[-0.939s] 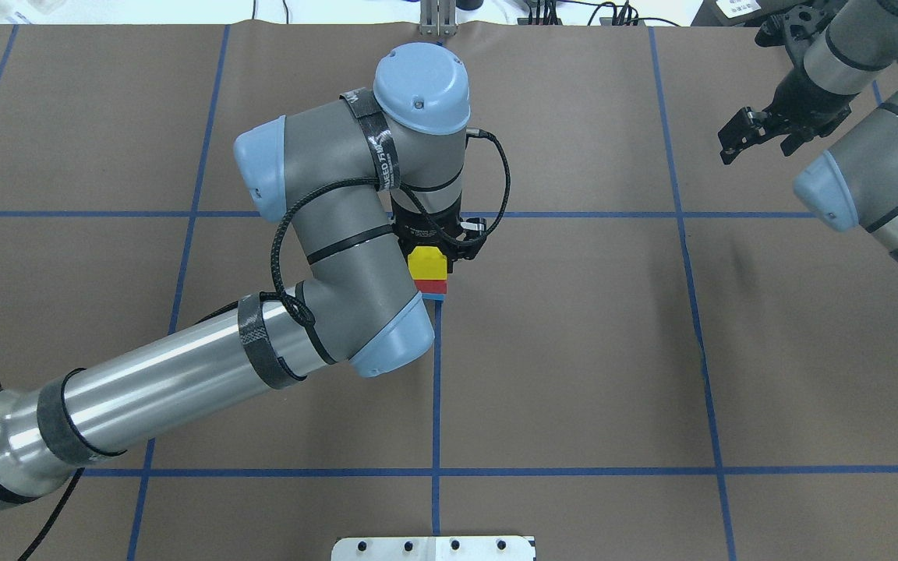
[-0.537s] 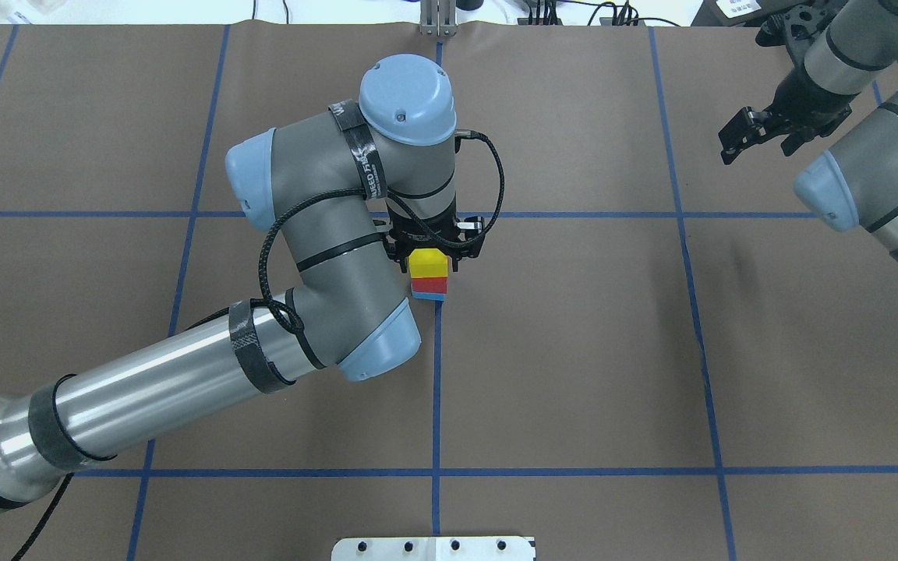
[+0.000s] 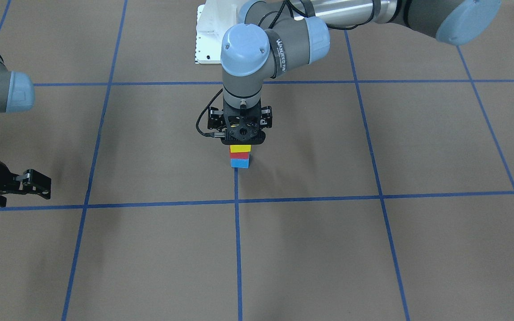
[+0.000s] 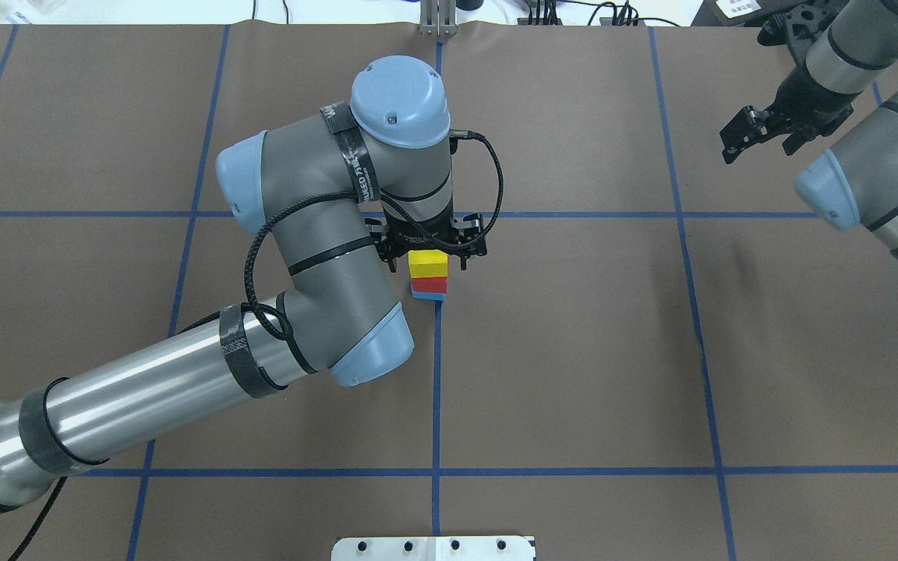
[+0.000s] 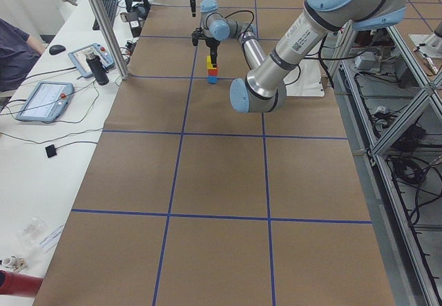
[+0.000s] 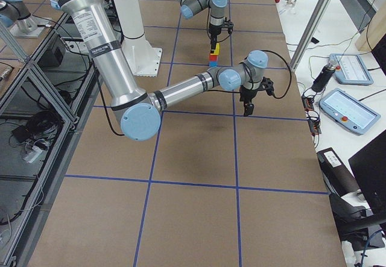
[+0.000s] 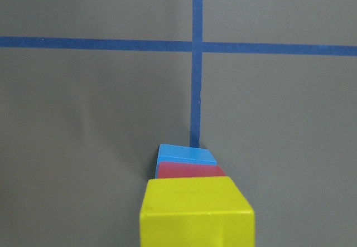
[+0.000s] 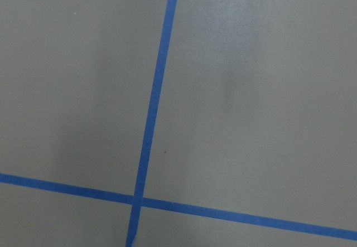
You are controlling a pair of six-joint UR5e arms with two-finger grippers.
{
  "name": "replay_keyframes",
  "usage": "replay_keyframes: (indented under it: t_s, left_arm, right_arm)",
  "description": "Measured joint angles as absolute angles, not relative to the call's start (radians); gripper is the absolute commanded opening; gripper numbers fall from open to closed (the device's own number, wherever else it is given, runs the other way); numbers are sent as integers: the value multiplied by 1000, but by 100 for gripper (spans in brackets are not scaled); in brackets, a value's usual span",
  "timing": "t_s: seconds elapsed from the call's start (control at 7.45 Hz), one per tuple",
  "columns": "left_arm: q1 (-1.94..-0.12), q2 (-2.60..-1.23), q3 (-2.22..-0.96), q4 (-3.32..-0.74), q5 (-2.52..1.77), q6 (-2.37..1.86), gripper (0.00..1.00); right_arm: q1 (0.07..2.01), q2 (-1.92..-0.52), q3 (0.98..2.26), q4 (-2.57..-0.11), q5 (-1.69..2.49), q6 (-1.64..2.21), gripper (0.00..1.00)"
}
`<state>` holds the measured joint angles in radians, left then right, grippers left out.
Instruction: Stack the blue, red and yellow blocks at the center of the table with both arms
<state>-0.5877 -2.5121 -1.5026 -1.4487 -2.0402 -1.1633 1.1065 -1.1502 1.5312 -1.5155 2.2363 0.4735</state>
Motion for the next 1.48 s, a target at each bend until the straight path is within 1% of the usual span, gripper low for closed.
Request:
replay_keyframes:
  t_s: [0.13,0.27,0.4,0.67,0.81,0.94,1.07,1.21,1.48]
  left_arm:
    - [-595,-2496,-1573,-1401,-2040,-1154,100]
    - [-619,-2471,-1670,-1321,-2039,-1119,100]
    - [-660,-2417,-1780,-1250,-2039,-1055,100]
    - [-791,-2210,-1977,-1203,-2042,-858,100]
    - [-869,-2102,-2020,-1204,-2053,-738,100]
    - [-952,-2018,-2021,-1218,-2073,-655,100]
    - [-1051,-1955,-1984,-1239,-2120,-552,100]
    - [-1168,-1903,-1902,-1271,-2199,-376,100]
    - [-1379,-1819,-1674,-1383,-2309,-10,100]
  right_arm:
    - [1115,-1149,1531,-1516,2239,468,99]
    - [1120,-1148,1531,-1515,2238,460,99]
    - [1122,-1148,1529,-1514,2232,454,99]
    - [1122,-1157,1530,-1508,2190,450,99]
    - [1128,-1163,1530,-1484,2170,449,99]
    - [1155,-1175,1524,-1454,2158,437,99]
    - [1210,-1191,1509,-1442,2174,391,99]
    - [1283,-1209,1469,-1440,2221,312,99]
    - [1424,-1232,1367,-1456,2313,187,99]
